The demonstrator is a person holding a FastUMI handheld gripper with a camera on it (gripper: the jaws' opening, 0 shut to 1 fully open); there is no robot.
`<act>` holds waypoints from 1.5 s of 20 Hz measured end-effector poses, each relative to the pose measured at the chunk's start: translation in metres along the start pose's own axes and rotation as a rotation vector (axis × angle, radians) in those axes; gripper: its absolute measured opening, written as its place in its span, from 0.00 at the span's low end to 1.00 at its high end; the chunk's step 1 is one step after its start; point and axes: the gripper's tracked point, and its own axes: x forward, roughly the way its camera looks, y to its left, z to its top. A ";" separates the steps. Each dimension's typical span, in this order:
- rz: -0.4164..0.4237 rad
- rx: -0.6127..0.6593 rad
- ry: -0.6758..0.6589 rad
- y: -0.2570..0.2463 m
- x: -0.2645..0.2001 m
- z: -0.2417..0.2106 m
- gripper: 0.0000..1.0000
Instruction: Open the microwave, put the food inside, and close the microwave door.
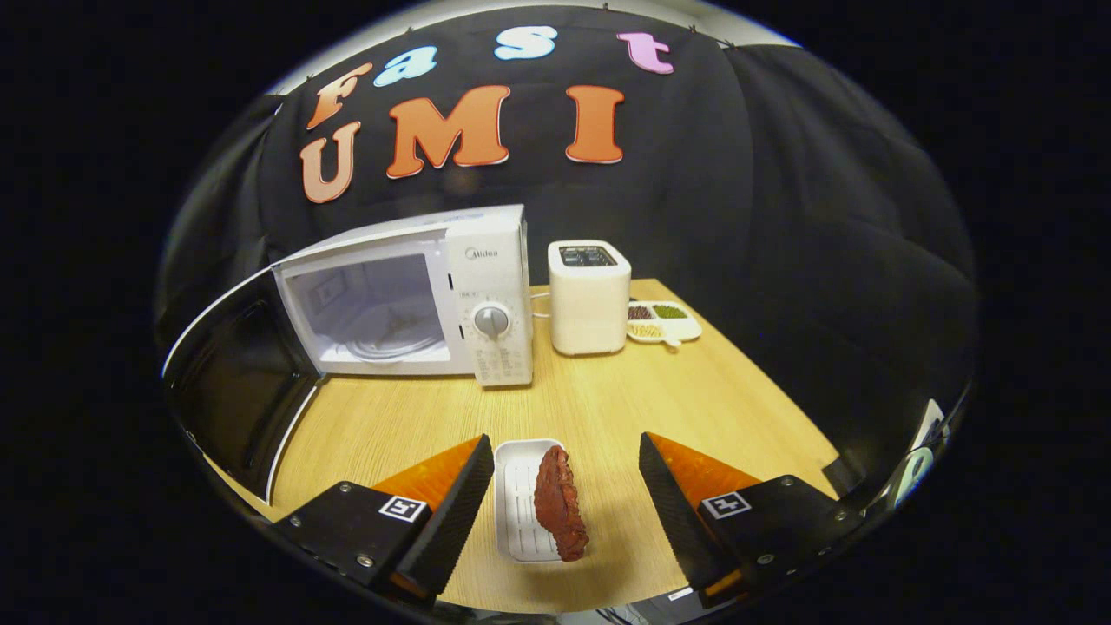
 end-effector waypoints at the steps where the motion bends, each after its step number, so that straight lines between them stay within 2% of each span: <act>1: 0.023 0.013 0.027 0.001 0.008 -0.009 0.98; 2: 0.039 0.019 0.047 0.002 0.015 -0.017 0.96; 3: 0.058 0.021 0.071 0.003 0.022 -0.026 0.88; 6: 0.113 0.045 0.147 0.011 0.036 -0.049 0.74; 7: 0.128 0.063 0.166 0.013 0.038 -0.054 0.66; 10: 0.135 0.112 0.202 0.009 0.041 -0.063 0.50; 13: 0.125 0.132 0.195 -0.003 0.040 -0.061 0.25; 15: 0.136 0.118 0.215 -0.003 0.038 -0.063 0.13; 18: 0.123 0.084 0.224 -0.006 0.036 -0.063 0.07; 30: 0.082 -0.111 0.178 0.002 0.029 -0.057 0.07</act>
